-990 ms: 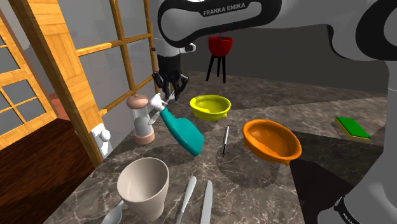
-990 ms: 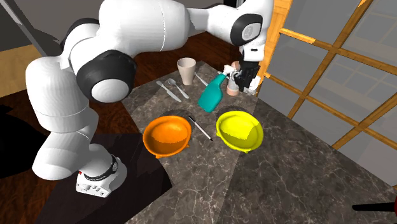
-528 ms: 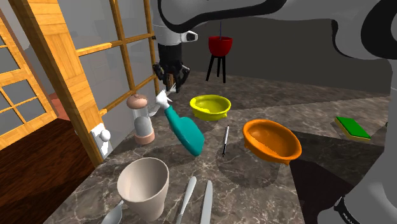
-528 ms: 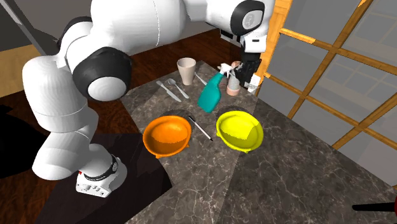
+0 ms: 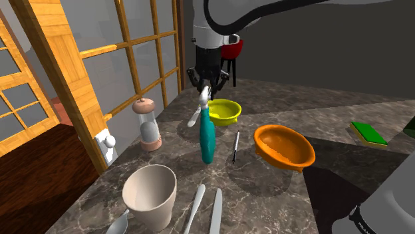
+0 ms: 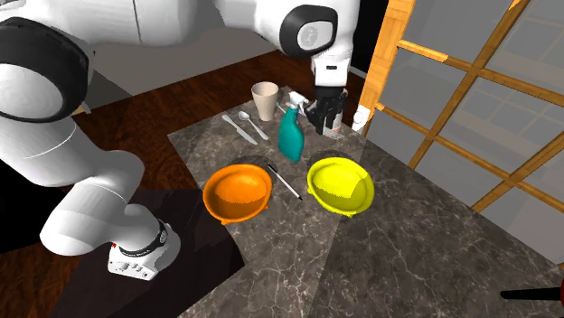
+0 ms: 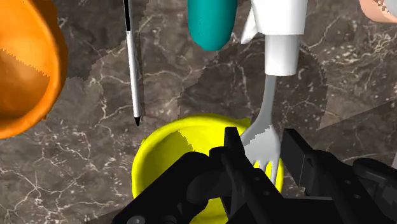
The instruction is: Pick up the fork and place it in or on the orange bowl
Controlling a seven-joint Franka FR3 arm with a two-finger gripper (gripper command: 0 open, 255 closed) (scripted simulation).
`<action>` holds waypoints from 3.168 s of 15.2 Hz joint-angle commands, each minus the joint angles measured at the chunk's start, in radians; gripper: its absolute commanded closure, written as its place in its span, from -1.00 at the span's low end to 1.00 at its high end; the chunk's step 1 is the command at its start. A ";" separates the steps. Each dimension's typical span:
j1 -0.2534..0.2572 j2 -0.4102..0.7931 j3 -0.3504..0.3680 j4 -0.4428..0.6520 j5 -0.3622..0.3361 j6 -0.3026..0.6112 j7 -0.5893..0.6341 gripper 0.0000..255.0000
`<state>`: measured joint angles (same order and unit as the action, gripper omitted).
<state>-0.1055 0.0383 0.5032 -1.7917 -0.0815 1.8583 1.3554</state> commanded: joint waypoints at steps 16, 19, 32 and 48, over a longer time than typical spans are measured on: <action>0.006 -0.715 -0.220 -0.654 0.214 -0.023 -0.322 1.00; 0.013 -0.856 -0.276 -0.747 0.204 -0.074 -0.373 1.00; 0.025 -0.843 -0.250 -0.913 0.227 0.105 -0.369 1.00; 0.024 -0.850 -0.253 -0.895 0.225 0.080 -0.369 -1.00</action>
<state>-0.0804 -0.8068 0.2533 -2.7027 0.1460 1.9594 0.9865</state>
